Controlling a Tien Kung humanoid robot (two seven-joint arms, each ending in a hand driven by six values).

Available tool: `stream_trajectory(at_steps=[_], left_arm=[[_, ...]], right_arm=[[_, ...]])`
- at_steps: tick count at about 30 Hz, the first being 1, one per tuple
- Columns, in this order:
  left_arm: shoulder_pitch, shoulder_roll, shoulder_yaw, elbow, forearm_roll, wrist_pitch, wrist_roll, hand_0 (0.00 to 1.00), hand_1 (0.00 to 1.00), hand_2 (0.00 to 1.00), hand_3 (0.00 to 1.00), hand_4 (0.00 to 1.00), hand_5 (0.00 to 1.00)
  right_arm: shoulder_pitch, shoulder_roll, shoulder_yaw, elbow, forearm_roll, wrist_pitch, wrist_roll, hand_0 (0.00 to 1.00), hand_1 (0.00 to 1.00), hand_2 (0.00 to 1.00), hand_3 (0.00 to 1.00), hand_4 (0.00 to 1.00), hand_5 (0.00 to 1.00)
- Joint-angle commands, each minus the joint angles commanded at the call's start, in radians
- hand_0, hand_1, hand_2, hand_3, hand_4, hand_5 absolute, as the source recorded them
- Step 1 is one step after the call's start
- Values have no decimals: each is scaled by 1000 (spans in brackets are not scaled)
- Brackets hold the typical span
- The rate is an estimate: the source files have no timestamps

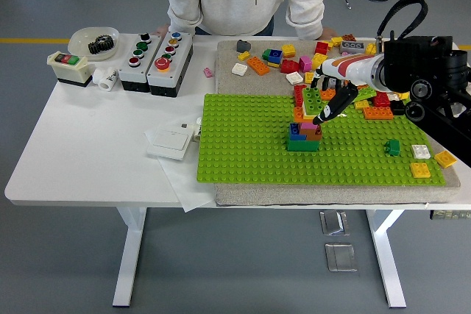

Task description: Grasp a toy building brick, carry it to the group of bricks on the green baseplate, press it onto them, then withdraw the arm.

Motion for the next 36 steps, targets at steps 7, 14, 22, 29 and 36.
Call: stream_trajectory(at_steps=[7, 14, 22, 29, 36], left_arm=[[-1, 0, 1, 0, -3, 0, -1, 856, 802, 807, 614, 690, 622], [-1, 0, 1, 0, -2, 0, 0, 856, 801, 807, 614, 689, 622], [-2, 0, -1, 0, -1, 0, 0, 858, 801, 807, 614, 690, 622], [-2, -1, -3, 0, 2, 0, 0, 857, 802, 807, 614, 689, 622], [0, -2, -8, 0, 7, 0, 1, 858, 802, 806, 613, 689, 622]], right_arm=[[0, -3, 2, 2, -1, 2, -2, 392, 571, 716, 783, 998, 429], [0, -4, 4, 5, -1, 2, -1, 392, 570, 717, 781, 998, 429], [-1, -5, 2, 9, 0, 5, -1, 392, 570, 717, 781, 998, 431], [-1, -7, 2, 11, 1, 6, -1, 391, 570, 716, 780, 998, 432], [-4, -7, 0, 15, 1, 6, -1, 391, 570, 714, 780, 998, 432]])
